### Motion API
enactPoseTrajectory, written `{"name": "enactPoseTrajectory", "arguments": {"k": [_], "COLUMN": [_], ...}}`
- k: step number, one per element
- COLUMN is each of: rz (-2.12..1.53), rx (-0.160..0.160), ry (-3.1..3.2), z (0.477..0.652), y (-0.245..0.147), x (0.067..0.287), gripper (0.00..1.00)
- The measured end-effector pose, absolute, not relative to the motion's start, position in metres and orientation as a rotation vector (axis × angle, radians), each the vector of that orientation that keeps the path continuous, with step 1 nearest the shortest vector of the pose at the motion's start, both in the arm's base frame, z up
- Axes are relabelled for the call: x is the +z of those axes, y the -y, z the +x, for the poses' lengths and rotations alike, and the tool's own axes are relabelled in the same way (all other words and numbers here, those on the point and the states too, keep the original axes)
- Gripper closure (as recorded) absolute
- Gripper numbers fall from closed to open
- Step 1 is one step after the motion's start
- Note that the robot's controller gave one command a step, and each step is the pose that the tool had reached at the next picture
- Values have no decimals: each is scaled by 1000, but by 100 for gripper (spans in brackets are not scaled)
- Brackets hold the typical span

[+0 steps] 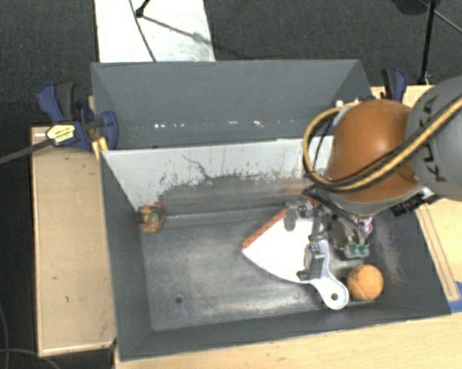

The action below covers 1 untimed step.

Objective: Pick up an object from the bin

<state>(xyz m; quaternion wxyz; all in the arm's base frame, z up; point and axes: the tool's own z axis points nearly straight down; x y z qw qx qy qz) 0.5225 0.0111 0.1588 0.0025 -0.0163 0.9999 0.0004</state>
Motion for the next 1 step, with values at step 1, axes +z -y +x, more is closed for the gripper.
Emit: {"name": "enactPoseTrajectory", "arguments": {"k": [1], "rz": [266], "rx": [1], "ry": [-3124], "z": [495], "y": [20], "x": [78], "gripper": [0]}}
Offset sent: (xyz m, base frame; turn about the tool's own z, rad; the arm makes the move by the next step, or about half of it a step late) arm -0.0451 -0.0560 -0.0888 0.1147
